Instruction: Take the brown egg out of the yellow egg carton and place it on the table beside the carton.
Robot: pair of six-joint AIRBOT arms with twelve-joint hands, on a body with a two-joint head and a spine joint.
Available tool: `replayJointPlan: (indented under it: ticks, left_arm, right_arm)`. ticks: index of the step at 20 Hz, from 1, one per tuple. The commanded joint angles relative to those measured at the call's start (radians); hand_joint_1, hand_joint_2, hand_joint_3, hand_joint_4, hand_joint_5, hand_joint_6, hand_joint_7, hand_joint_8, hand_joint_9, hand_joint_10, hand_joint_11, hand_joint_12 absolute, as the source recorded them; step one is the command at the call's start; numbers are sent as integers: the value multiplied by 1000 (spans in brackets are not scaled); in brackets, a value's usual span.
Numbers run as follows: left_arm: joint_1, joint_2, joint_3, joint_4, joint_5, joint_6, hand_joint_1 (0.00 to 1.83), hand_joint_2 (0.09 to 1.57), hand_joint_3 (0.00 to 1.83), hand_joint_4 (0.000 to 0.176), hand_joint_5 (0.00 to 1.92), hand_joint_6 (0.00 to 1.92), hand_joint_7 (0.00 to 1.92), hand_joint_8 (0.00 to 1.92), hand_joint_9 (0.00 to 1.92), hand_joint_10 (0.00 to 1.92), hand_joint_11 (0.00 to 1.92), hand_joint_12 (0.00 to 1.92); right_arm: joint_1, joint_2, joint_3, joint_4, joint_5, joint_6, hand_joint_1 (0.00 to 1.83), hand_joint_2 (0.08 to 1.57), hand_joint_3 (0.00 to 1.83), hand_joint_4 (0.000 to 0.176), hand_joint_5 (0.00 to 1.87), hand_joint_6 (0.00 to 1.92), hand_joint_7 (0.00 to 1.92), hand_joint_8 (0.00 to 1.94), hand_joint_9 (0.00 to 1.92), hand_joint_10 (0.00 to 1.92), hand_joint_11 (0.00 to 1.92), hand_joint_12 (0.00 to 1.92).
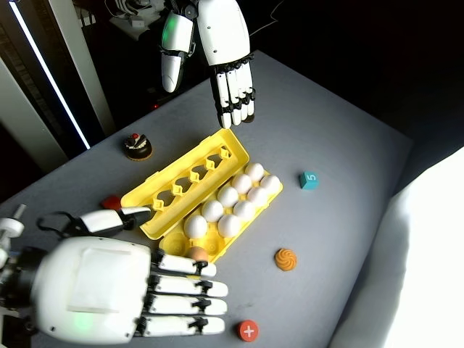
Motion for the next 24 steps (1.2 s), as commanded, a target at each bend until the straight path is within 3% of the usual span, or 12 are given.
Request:
replayJointPlan:
  ticks: [1, 2, 3, 5, 8, 9, 10, 15, 20, 21, 24]
  left_arm:
    - [-8, -2, -3, 52, -38, -5, 0, 1214, 5, 0, 60, 0, 46, 0, 3, 0, 0, 0]
    - [-8, -2, -3, 53, -42, -5, 0, 1215, 5, 0, 56, 0, 38, 0, 0, 0, 0, 0]
    - [-8, -2, -3, 53, -46, -5, 0, 1212, 3, 0, 48, 0, 24, 0, 0, 0, 0, 0]
    - [-8, -2, -3, 53, -50, -5, 0, 1211, 2, 0, 59, 4, 39, 7, 10, 4, 0, 0]
    - [-2, -2, -3, 44, -71, -3, 0, 1205, 0, 0, 42, 1, 19, 0, 0, 0, 0, 0]
    - [-2, -2, -3, 35, -71, 7, 0, 1205, 0, 0, 42, 2, 20, 1, 0, 0, 0, 0]
    - [-2, -2, -2, 30, -71, 19, 0, 1204, 0, 0, 42, 1, 20, 1, 0, 0, 0, 0]
    - [-2, -2, -1, 30, -71, 19, 0, 1210, 2, 0, 73, 10, 52, 12, 12, 3, 0, 0]
    - [-2, -2, -1, 34, -70, 19, 0, 1210, 1, 0, 79, 10, 60, 11, 16, 4, 0, 0]
    - [-2, -2, -2, 34, -70, 19, 0, 1208, 0, 0, 82, 10, 63, 11, 19, 5, 0, 0]
    - [-2, -2, -2, 36, -70, 20, 0, 1211, 1, 0, 75, 4, 59, 7, 17, 3, 0, 0]
  right_arm:
    - [5, -8, 18, -1, 117, 4, 522, 879, 35, 134, 880, 10, 8, 0, 0, 0, 0, 0]
    - [0, -21, 33, -8, 130, 4, 522, 884, 33, 141, 869, 5, 1, 0, 0, 0, 0, 0]
    - [-2, -32, 45, -15, 133, 4, 522, 854, 16, 168, 760, 0, 0, 0, 0, 0, 0, 0]
    - [-2, -60, 75, -28, 148, 4, 582, 847, 11, 174, 832, 40, 42, 15, 0, 0, 0, 0]
    - [15, -106, 127, -57, 165, 7, 605, 842, 5, 175, 861, 46, 47, 10, 0, 0, 0, 0]
    - [17, -115, 133, -59, 165, 8, 522, 878, 21, 176, 786, 13, 9, 1, 0, 0, 0, 0]
    - [19, -125, 138, -60, 166, 9, 599, 863, 11, 171, 839, 34, 31, 11, 0, 0, 0, 0]
    - [14, -161, 143, -60, 169, 9, 650, 860, 4, 175, 883, 41, 79, 21, 0, 0, 0, 0]
    - [-4, -173, 161, -60, 164, 12, 597, 874, 8, 176, 897, 38, 0, 0, 0, 0, 0, 0]
    - [-7, -177, 170, -60, 164, 13, 677, 848, 0, 166, 934, 51, 0, 0, 0, 0, 0, 0]
    - [-12, -196, 206, -60, 166, 20, 668, 862, 1, 176, 945, 50, 0, 0, 0, 0, 0, 0]
